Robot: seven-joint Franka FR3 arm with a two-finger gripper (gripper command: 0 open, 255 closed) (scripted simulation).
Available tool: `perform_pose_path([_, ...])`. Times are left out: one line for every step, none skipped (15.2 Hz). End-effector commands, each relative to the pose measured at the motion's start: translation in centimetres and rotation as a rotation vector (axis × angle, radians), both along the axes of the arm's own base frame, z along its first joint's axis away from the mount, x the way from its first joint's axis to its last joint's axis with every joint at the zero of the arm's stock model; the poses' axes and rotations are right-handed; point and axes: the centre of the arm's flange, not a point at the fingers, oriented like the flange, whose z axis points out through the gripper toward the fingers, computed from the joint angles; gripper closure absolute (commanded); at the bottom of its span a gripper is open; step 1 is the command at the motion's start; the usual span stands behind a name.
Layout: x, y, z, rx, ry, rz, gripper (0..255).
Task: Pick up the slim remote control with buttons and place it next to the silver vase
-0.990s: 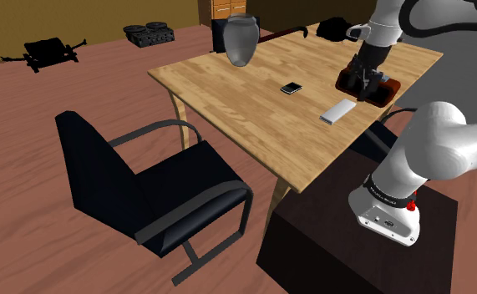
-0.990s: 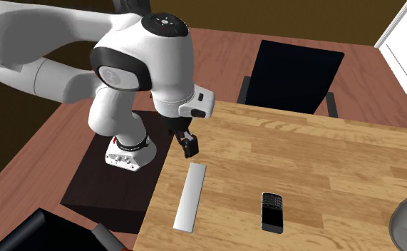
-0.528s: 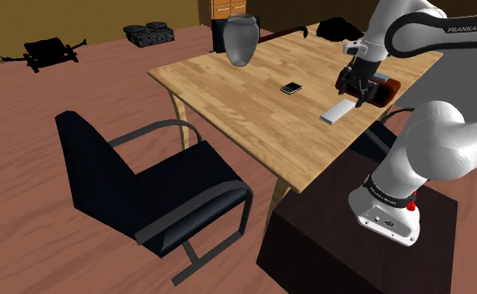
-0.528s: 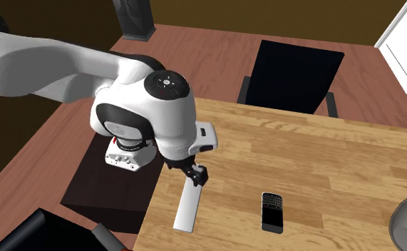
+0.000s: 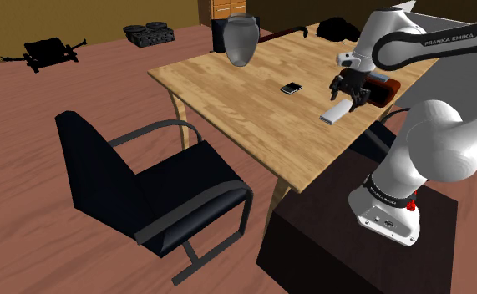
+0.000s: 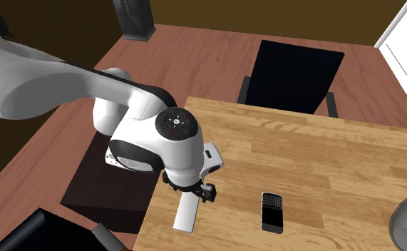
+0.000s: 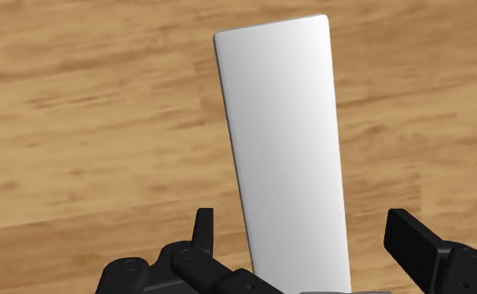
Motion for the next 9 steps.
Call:
perform_pose_path([0.0,0.1,-1.2,0.0,-0.001,0.002,0])
perform_pose_path([0.0,0.1,-1.7,0.0,-0.001,0.002,0])
perform_pose_path([0.0,0.1,-2.5,0.0,-0.001,0.002,0])
perform_pose_path([0.0,0.1,-2.5,0.0,-0.001,0.002,0])
perform_pose_path([0.0,0.1,-2.5,0.0,-0.001,0.002,0])
perform_pose_path([0.0,0.1,-2.5,0.0,-0.001,0.002,0])
perform_pose_path([0.0,0.1,-2.5,0.0,-0.001,0.002,0])
perform_pose_path([0.0,0.1,-2.5,0.0,-0.001,0.002,0])
perform_pose_path([0.0,0.1,-2.5,0.0,-0.001,0.002,0])
